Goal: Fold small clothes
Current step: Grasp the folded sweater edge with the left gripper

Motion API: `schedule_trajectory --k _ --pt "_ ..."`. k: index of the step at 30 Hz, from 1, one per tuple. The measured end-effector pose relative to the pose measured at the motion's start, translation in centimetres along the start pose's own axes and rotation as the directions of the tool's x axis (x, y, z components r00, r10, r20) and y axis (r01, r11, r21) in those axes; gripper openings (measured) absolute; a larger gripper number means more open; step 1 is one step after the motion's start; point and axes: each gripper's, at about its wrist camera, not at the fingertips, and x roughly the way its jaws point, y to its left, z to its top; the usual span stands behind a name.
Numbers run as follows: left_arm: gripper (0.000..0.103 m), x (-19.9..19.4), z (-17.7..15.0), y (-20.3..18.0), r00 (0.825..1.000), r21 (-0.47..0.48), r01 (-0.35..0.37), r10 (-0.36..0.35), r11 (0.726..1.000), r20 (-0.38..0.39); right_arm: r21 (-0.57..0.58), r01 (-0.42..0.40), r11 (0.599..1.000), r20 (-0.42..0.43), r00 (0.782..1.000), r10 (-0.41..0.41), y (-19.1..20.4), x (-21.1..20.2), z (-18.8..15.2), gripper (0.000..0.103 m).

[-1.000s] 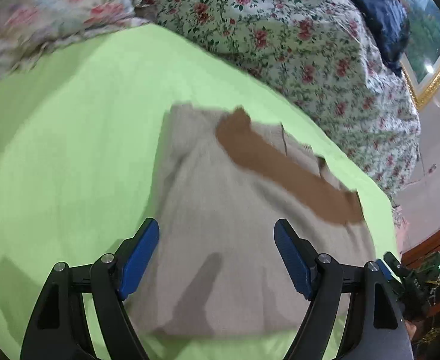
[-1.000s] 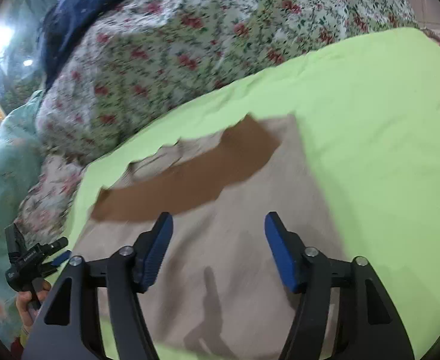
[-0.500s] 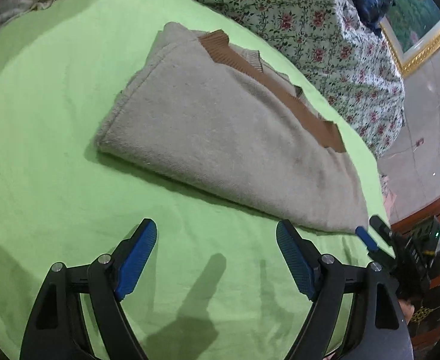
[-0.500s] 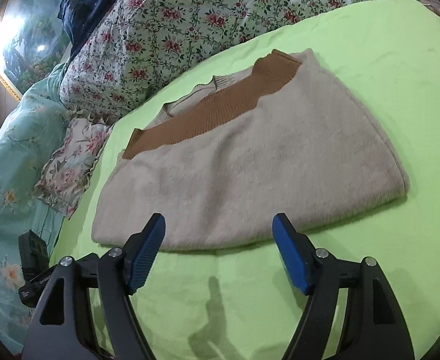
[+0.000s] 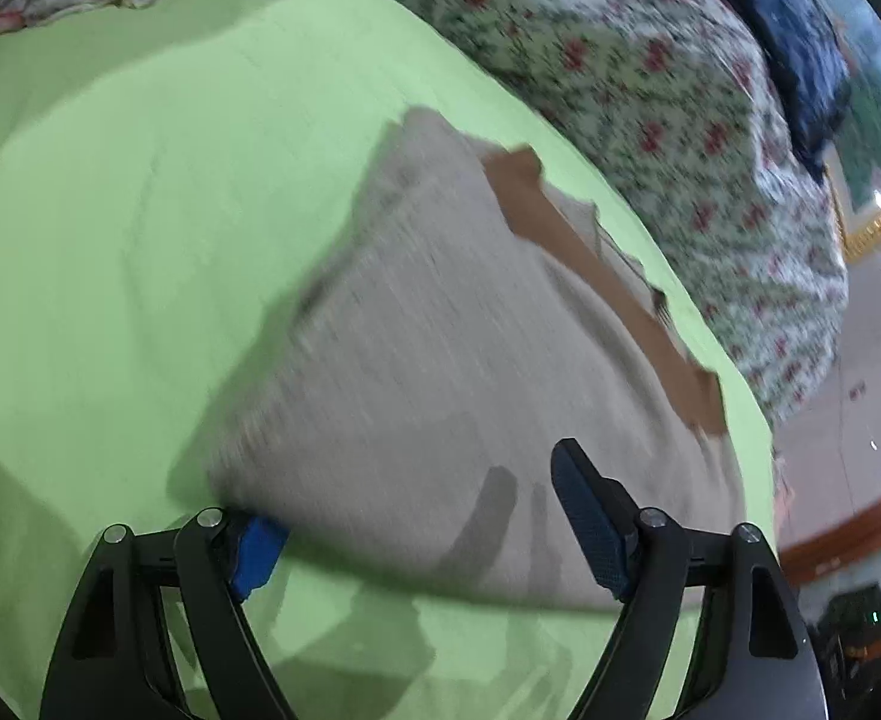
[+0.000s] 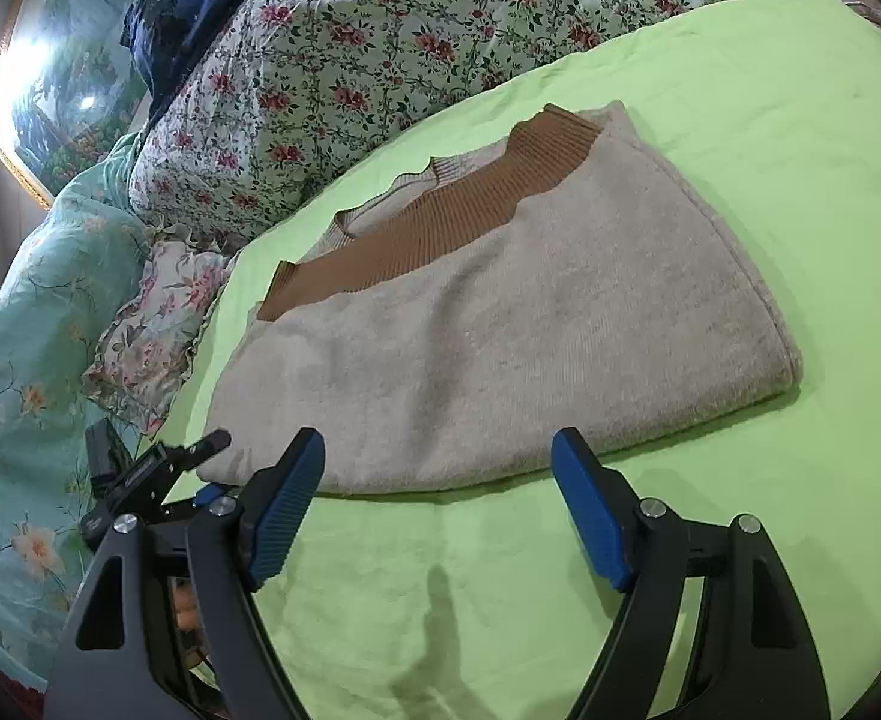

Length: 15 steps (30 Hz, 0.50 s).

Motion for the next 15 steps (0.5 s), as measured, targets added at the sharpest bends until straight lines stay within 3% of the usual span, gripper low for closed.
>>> schedule_trajectory --k 1,3,4,5,10,15 --pt "0.072 0.3 0.4 -0.1 1.0 0.003 -0.015 0.015 1.0 0.009 0.001 0.005 1.0 -0.004 1.0 -0.005 0.0 0.2 0.1 0.078" --pt "0.049 1.0 1.0 -0.5 0.998 0.025 -0.053 0.053 0.998 0.025 0.003 0.004 1.0 -0.01 1.0 -0.004 -0.1 0.4 0.4 0.078" --pt "0.031 1.4 1.4 -0.6 0.999 0.036 -0.052 0.051 0.998 0.015 0.0 0.001 1.0 -0.01 1.0 -0.001 0.0 0.5 0.6 0.078" --pt "0.022 1.7 1.6 -0.7 0.999 0.037 -0.034 0.034 0.999 0.004 -0.004 0.001 1.0 -0.009 1.0 -0.001 0.0 0.6 0.8 0.078" --pt "0.012 1.0 1.9 -2.8 0.998 0.114 -0.049 0.045 0.992 0.035 -0.009 0.0 1.0 -0.005 1.0 0.0 0.1 0.8 1.2 0.078" --pt "0.007 -0.9 1.6 -6.8 0.998 0.208 -0.009 -0.003 0.978 0.058 -0.036 0.003 0.999 -0.011 1.0 -0.004 0.1 1.2 2.4 0.078"
